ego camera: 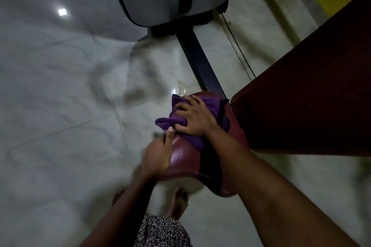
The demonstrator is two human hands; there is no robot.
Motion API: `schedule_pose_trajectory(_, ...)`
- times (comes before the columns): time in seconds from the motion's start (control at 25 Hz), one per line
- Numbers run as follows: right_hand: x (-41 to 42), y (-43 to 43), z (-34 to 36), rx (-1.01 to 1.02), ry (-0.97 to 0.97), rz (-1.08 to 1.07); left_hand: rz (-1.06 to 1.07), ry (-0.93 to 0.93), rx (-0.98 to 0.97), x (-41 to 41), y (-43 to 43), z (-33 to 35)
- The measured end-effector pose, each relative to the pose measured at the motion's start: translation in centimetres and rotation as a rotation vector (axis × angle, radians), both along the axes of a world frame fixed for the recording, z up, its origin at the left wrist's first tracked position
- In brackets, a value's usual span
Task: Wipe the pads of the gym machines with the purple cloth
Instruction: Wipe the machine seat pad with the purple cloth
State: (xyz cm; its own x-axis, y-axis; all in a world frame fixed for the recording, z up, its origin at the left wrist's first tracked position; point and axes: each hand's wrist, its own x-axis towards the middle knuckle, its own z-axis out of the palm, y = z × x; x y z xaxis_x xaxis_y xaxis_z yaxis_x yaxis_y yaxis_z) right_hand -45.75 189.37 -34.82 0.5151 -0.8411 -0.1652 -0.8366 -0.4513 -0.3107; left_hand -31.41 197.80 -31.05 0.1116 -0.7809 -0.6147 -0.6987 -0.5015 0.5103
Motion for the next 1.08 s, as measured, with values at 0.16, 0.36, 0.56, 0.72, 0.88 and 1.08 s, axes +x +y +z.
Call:
schedule_pose_trajectory(0.16,0.3,-2.7,0.1,0.010,0.006,-0.042,-0.156,-0.270,-0.041,-0.8,0.1,-0.7)
schedule_pose_trajectory(0.36,-0.2,1.9,-0.5,-0.018,-0.126,0.107,-0.138,-0.289,-0.044,-1.1,0.2,-0.5)
schedule_pose_trajectory(0.56,-0.9,-3.5,-1.1,-0.020,-0.059,0.018,-0.124,-0.293,-0.060,-1.0,0.1,-0.6)
schedule_pose_trajectory(0.72,-2.8,-5.1,-1.9,0.038,0.006,-0.295,-0.116,-0.312,-0.092,-1.2,0.2,-0.5)
schedule_pose_trajectory(0.88,-5.7,-3.9,-2.6,0.129,-0.055,-0.636,-0.135,-0.320,-0.087,-1.3,0.3,-0.4)
schedule_pose_trajectory(1.08,-9.7,0.5,-2.9,0.290,-0.253,-0.911,-0.215,-0.331,-0.056,-1.4,0.2,0.1)
